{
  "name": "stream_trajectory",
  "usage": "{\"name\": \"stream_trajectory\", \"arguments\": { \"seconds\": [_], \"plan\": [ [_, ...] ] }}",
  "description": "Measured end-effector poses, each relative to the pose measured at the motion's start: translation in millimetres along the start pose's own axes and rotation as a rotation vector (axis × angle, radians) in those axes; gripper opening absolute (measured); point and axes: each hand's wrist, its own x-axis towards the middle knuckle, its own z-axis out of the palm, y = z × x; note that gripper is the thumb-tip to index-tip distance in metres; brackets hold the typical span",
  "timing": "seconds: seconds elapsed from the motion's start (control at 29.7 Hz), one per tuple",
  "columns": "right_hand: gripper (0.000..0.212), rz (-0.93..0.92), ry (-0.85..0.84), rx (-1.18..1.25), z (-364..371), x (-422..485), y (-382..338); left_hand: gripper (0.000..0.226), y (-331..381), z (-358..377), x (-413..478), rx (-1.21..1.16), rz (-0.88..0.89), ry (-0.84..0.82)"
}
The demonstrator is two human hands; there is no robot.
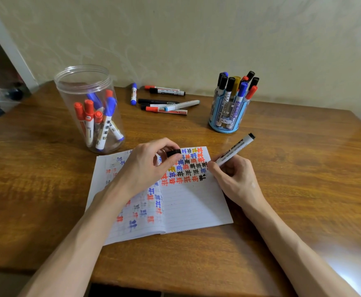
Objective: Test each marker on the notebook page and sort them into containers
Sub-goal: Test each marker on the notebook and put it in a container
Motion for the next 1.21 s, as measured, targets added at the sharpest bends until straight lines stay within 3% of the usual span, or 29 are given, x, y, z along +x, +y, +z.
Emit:
{"name": "stream_trajectory", "arguments": {
  "seconds": [0.44, 0.64, 0.74, 0.98, 1.21],
  "plan": [
    [0.014, -0.052, -0.044, -0.088, 1.7, -1.4, -1.3, 0.023, -0.3, 0.1, 0.2, -0.02, 0.008, 0.018],
    [0.008, 0.023, 0.038, 0.193, -5.4, -2.4, -11.1, 0.023, -1.0, 0.2, 0.4, -0.021, 0.016, 0.005],
    [0.019, 0.026, 0.052, 0.302, -8.0, -3.0, -14.8, 0.023, -1.6, 0.9, 0.2, -0.026, 0.013, -0.026],
    [0.026, 0.02, -0.051, 0.376, -6.5, -6.7, -21.5, 0.027, 3.7, -0.2, -0.8, -0.039, 0.012, -0.074],
    [0.019, 0.032, -0.113, 0.421, -3.8, -7.3, -19.9, 0.026, 7.5, -1.5, -1.9, -0.065, 0.007, -0.094]
  ]
}}
